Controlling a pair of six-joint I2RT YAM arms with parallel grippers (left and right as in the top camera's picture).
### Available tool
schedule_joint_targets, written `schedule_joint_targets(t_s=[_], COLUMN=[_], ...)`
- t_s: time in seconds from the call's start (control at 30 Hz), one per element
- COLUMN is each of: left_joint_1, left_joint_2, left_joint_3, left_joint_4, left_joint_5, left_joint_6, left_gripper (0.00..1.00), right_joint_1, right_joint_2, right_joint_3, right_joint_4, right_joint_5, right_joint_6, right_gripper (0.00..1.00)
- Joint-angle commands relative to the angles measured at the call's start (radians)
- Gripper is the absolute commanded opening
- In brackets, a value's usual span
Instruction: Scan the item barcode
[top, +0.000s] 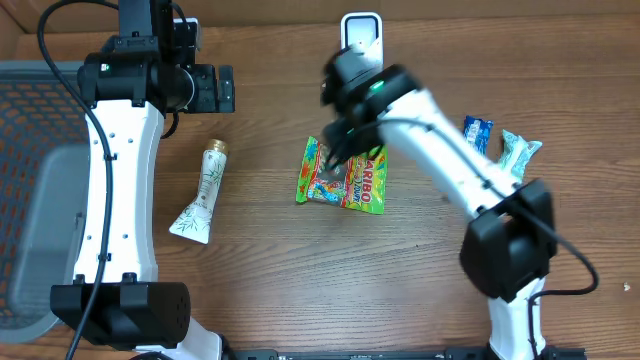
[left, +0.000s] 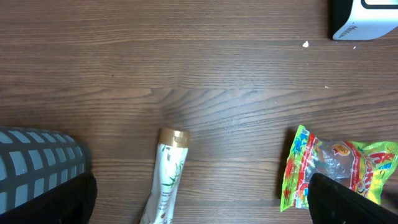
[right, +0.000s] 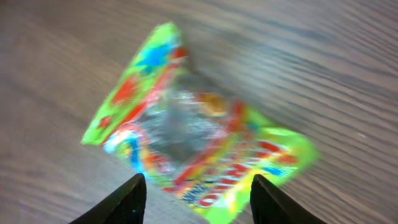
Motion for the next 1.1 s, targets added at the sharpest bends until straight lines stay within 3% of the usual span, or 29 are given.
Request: schedule_joint_targets(t_s=[0.0,0.27,0.37,0.43,0.5,0.77,0.83,0.87,0.97,1.0,1.07], left_joint_1=[-0.006,-0.006,-0.006,-0.006,-0.006,-0.006,-0.006,-0.006,-0.006,-0.006,-0.006], left_joint_2=[-0.002,-0.002,-0.002,-0.002,-0.002,-0.002,-0.002,-0.002,-0.002,-0.002,-0.002], left_joint_3=[-0.003,-0.003,-0.003,-0.003,-0.003,-0.003,-0.003,-0.003,-0.003,-0.003,-0.003], left_joint_4=[0.001,0.001,0.001,0.001,0.001,0.001,0.001,0.001,0.001,0.001,0.001], left_joint_5=[0.007,0.007,0.007,0.007,0.007,0.007,0.007,0.007,0.007,0.007,0.007], left_joint_6=[-0.018,-0.018,-0.018,-0.018,-0.018,-0.018,-0.018,-0.018,-0.018,-0.018,-0.018], left_gripper=[1.0,1.0,1.0,1.0,1.0,1.0,1.0,1.0,1.0,1.0,1.0], right_joint_1=[0.09,0.179,0.179,0.175,0.17,0.169,0.169,0.169,0.166,0.166,0.166], right_joint_2=[-0.008,-0.008,-0.008,-0.008,-0.008,-0.003,-0.003,-0.003,-0.003,-0.003,-0.003], right_joint_3=[-0.072,-0.256,-0.313,-0.354,-0.389,-0.515,-0.519,-0.519,-0.519,-0.519,-0.516], right_joint_4=[0.019,0.174,0.277,0.349,0.389,0.473,0.479,0.484,0.499,0.502,0.504], right_joint_5=[0.158,0.193,0.216,0.214,0.203,0.255,0.286,0.3,0.316,0.315,0.319], right_joint_6=[-0.05,-0.111,-0.15,-0.172,-0.19,-0.241,-0.241,-0.24,-0.229,-0.229,-0.218], right_gripper=[0.54,0.54,0.59,0.7,0.74,0.79,0.74,0.66,0.23,0.13,0.04])
